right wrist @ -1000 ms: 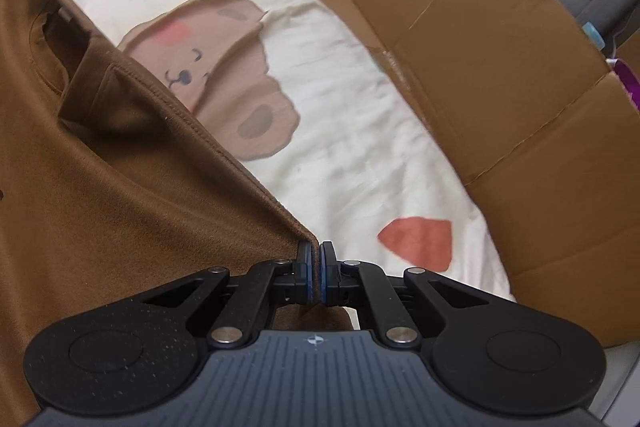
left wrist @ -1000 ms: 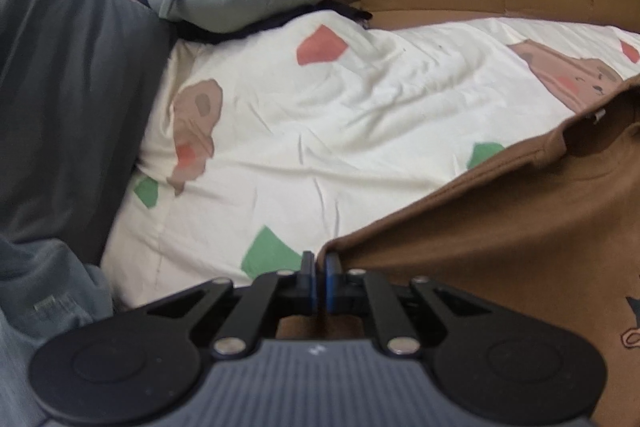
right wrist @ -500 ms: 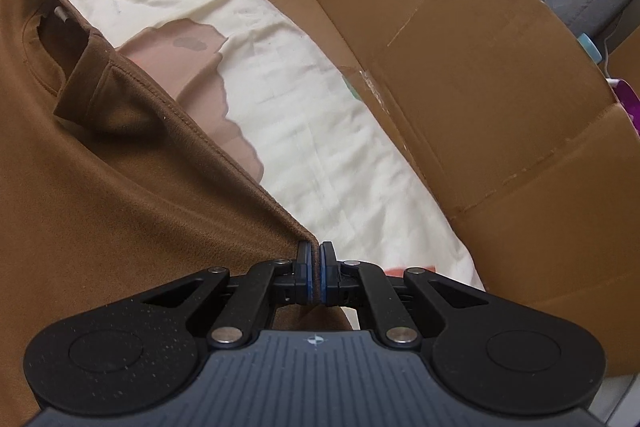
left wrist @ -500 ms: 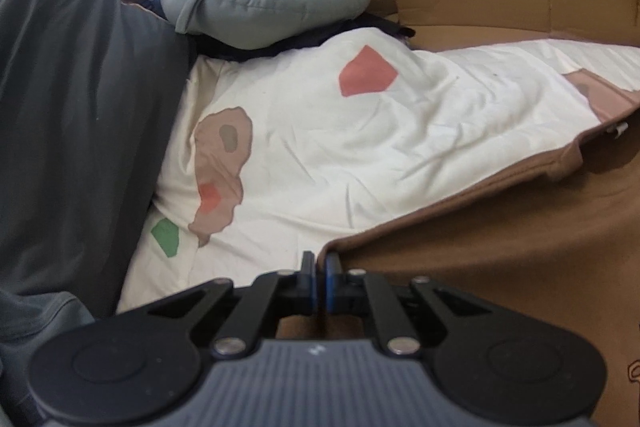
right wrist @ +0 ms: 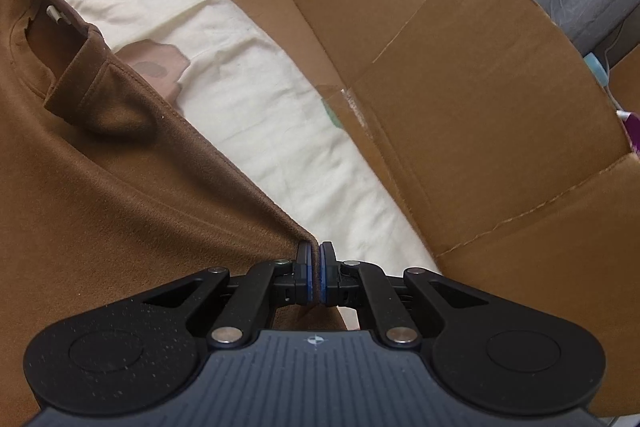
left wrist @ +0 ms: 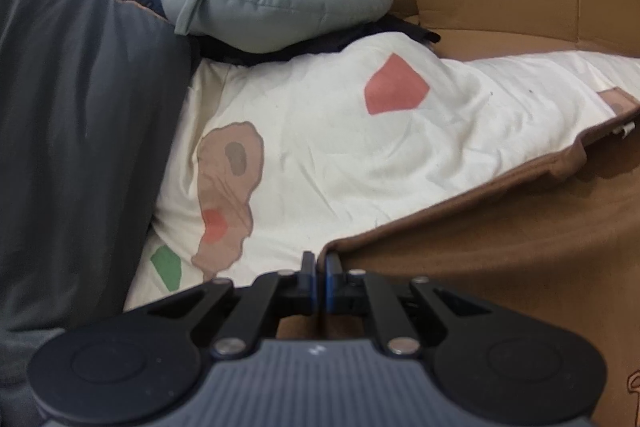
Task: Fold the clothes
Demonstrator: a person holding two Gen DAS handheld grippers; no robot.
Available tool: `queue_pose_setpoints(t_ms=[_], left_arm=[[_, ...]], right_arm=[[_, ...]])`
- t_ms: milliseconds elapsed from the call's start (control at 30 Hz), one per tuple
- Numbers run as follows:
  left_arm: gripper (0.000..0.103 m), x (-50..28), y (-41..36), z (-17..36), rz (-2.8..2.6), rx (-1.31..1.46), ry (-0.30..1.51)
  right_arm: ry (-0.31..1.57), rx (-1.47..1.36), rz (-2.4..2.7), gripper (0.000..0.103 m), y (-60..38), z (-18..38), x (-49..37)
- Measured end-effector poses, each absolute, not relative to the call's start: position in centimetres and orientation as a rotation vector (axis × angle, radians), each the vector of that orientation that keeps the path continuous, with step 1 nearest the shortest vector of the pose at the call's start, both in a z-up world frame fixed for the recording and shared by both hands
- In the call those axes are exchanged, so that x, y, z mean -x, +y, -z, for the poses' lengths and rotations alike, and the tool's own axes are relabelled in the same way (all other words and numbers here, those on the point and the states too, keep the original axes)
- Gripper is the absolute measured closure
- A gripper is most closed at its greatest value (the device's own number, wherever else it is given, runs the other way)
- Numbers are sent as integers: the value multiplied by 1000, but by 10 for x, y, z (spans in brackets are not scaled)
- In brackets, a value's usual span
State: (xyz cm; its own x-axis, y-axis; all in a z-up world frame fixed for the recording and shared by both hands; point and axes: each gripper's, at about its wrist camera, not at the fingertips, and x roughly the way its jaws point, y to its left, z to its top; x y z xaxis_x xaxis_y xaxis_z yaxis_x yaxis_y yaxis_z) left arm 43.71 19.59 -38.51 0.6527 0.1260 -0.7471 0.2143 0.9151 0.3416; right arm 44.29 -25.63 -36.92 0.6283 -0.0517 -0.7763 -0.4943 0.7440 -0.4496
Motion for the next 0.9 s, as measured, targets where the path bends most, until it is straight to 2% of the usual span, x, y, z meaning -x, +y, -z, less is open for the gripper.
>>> queue_pose_setpoints(t_ms=[733,900], left_arm=[[98,-499,182,382,38,-450,835],[98,-518,181,394,27,-447,877]], right_arm=[[835,739,-157,102,-249,355,-510],[865,736,-151,102,-247,370,-523]])
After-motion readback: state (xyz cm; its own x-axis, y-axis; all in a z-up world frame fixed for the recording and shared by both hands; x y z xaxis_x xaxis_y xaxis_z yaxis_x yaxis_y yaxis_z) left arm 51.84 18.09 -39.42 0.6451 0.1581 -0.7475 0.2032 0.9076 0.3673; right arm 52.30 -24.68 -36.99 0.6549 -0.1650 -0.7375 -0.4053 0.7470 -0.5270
